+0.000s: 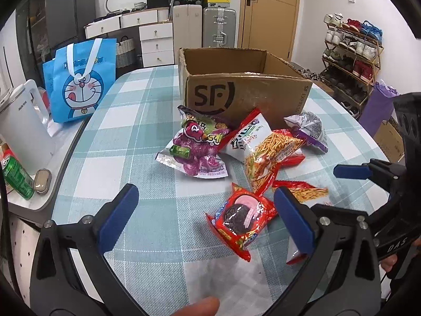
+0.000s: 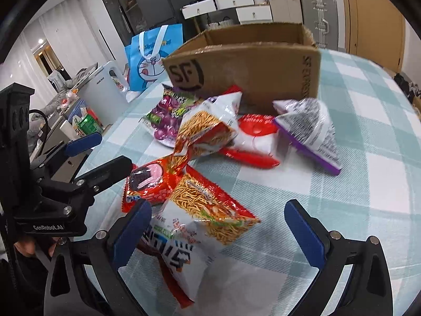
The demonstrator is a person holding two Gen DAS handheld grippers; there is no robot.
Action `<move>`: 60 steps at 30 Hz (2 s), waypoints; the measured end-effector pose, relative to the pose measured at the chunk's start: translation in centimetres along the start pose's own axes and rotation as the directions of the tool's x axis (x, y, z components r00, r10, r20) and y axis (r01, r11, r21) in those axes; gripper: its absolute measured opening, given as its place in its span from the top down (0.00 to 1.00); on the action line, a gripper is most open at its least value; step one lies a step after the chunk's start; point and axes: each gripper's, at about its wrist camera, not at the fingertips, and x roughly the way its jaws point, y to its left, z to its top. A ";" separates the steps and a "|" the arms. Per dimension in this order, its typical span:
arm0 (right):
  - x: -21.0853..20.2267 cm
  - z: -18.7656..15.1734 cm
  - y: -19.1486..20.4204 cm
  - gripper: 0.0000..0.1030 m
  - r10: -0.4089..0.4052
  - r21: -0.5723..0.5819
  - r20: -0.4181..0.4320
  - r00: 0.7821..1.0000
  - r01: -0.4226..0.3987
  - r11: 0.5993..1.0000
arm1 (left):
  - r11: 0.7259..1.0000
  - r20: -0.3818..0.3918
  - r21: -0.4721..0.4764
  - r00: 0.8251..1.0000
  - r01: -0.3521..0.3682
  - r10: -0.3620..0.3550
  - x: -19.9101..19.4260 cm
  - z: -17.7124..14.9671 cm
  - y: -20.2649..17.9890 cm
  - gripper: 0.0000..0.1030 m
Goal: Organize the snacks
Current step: 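Move both open tools back toward the snack pile on the table, then grasp the red Oreo bag with the left tool while the right tool grasps the white noodle-snack bag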
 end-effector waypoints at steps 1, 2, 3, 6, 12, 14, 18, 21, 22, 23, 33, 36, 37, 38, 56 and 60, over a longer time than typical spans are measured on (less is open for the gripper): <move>0.3 0.0 0.2 0.01 -0.005 0.002 -0.008 1.000 0.005 1.000 | 1.000 -0.003 -0.002 1.000 0.000 0.000 0.1 -0.1 0.1 0.00; 0.5 0.0 0.4 0.01 -0.003 0.004 -0.010 1.000 0.003 1.000 | 1.000 -0.005 -0.004 1.000 0.001 -0.001 0.1 -0.2 0.2 0.00; 0.7 0.0 0.4 0.01 -0.003 0.007 -0.013 1.000 0.003 1.000 | 1.000 -0.007 -0.006 1.000 -0.002 0.002 0.2 -0.3 0.3 0.00; 1.3 -0.1 0.7 0.01 0.011 0.016 -0.044 0.999 -0.010 1.000 | 1.000 -0.018 -0.021 1.000 -0.006 0.005 0.4 -0.5 0.6 0.00; 1.5 -0.8 1.4 0.01 -0.013 -0.083 -0.098 0.995 0.005 0.997 | 1.000 -0.022 -0.026 1.000 -0.009 0.009 0.5 -0.8 0.9 0.00; 1.4 -1.0 0.9 0.01 -0.013 -0.099 -0.120 0.993 0.001 0.995 | 1.000 -0.025 -0.022 1.000 -0.008 0.008 0.4 -0.8 0.9 0.00; 1.1 -1.1 -0.2 0.01 -0.031 -0.088 -0.115 0.993 0.021 0.996 | 1.000 -0.029 -0.024 1.000 -0.006 0.005 0.4 -1.1 1.0 0.00; 1.3 -1.0 -0.1 0.01 -0.026 -0.099 -0.104 0.994 0.016 0.995 | 1.000 -0.033 -0.013 0.999 -0.004 0.004 0.5 -1.2 0.7 0.00; 1.4 -1.0 0.2 0.01 -0.033 -0.110 -0.099 0.995 0.022 0.994 | 1.000 -0.033 -0.011 0.999 -0.004 0.004 0.5 -1.3 0.6 0.00; 1.5 -0.9 0.4 0.01 -0.039 -0.118 -0.092 0.995 0.029 0.993 | 1.000 -0.036 -0.010 0.999 -0.002 0.002 0.6 -1.3 0.6 0.00; 2.3 -0.7 2.6 0.09 -0.057 -0.187 -0.024 0.998 0.051 0.981 | 1.000 -0.072 0.022 0.997 0.002 -0.001 1.7 -1.8 0.0 0.00; 2.1 -0.8 2.6 0.15 -0.061 -0.197 -0.002 0.998 0.059 0.979 | 1.000 -0.068 0.022 0.998 0.000 0.001 1.5 -1.9 0.1 0.00; 2.0 -0.8 2.6 0.16 -0.055 -0.198 0.003 0.998 0.055 0.979 | 1.000 -0.069 0.021 0.998 0.002 -0.001 1.5 -1.8 0.2 0.00; 1.9 -0.7 2.6 0.19 -0.051 -0.201 0.008 0.999 0.052 0.978 | 1.000 -0.069 0.022 0.998 0.001 0.001 1.4 -1.8 0.3 0.00; -2.4 -0.4 -0.3 0.34 0.063 -0.150 0.107 0.992 -0.046 0.988 | 1.000 -0.065 0.010 0.998 -0.007 0.007 0.7 -1.7 1.1 0.00; -3.4 -0.2 -1.2 0.34 0.067 -0.126 0.133 0.989 -0.050 0.991 | 1.000 -0.067 0.030 0.998 -0.004 0.006 0.7 -1.7 0.7 0.00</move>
